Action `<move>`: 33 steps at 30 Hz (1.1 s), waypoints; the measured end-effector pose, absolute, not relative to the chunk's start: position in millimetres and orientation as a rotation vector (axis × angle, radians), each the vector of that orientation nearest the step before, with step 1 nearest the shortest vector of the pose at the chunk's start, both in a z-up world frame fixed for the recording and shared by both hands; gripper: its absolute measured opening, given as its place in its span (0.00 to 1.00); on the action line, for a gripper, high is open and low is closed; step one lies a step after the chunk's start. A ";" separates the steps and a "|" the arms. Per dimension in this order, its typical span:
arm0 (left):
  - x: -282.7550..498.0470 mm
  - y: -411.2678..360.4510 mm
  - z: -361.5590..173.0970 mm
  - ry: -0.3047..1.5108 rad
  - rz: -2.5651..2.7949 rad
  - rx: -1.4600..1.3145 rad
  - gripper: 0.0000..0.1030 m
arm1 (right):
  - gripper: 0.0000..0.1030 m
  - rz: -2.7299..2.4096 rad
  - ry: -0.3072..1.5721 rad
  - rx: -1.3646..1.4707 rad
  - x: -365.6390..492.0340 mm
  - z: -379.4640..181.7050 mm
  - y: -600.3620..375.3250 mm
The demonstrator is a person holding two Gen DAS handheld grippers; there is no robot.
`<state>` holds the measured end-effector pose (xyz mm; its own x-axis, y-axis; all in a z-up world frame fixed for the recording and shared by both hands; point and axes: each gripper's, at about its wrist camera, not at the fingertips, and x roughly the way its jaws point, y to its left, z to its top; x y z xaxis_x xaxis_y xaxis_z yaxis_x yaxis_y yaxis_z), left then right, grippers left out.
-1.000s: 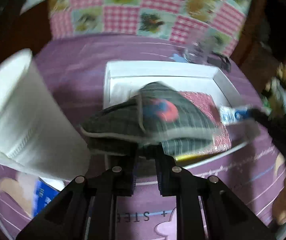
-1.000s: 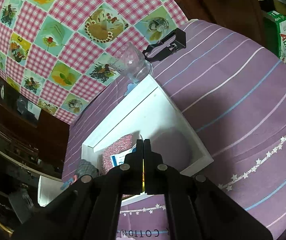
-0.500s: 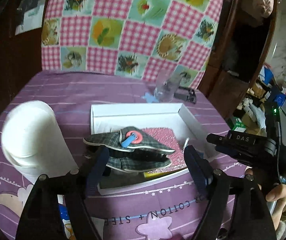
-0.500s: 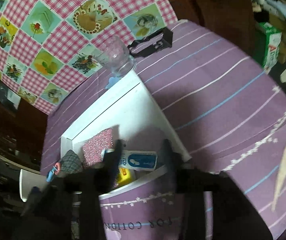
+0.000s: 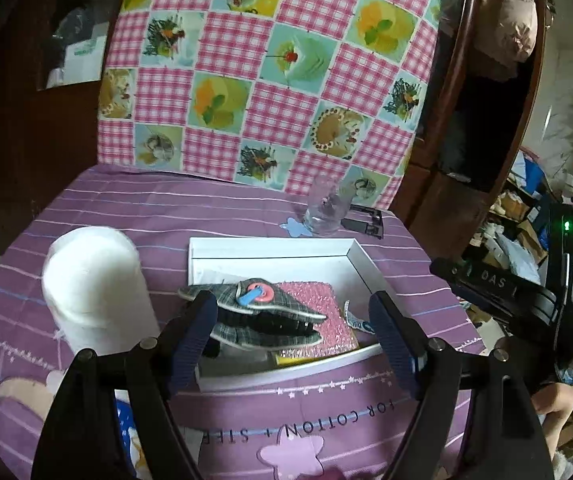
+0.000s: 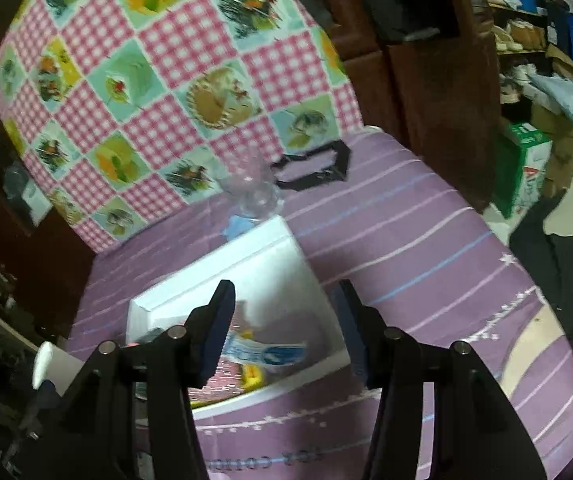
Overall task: Organize soft objects
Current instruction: 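Lift both grippers out of the white box and pull them back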
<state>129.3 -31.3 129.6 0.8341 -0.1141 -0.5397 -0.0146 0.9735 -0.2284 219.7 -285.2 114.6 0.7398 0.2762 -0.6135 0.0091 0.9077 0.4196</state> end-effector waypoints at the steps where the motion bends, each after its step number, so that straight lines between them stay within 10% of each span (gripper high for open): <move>1: 123.1 -33.9 129.9 0.582 -0.045 -0.227 0.76 | 0.52 0.176 0.716 0.426 218.2 116.1 -282.6; 30: 55.8 -37.1 57.4 0.682 -0.001 -0.149 0.76 | 0.51 0.302 0.771 0.184 136.3 69.3 -250.0; 33: 41.7 -38.3 67.1 0.652 0.023 -0.120 0.55 | 0.24 0.308 0.734 0.177 120.5 83.0 -260.0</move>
<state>41.7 -38.3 67.1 0.7948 -0.0160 -0.6066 -0.0594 0.9928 -0.1040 120.5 -260.0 83.0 0.7005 0.3366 -0.6293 -0.2137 0.9403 0.2650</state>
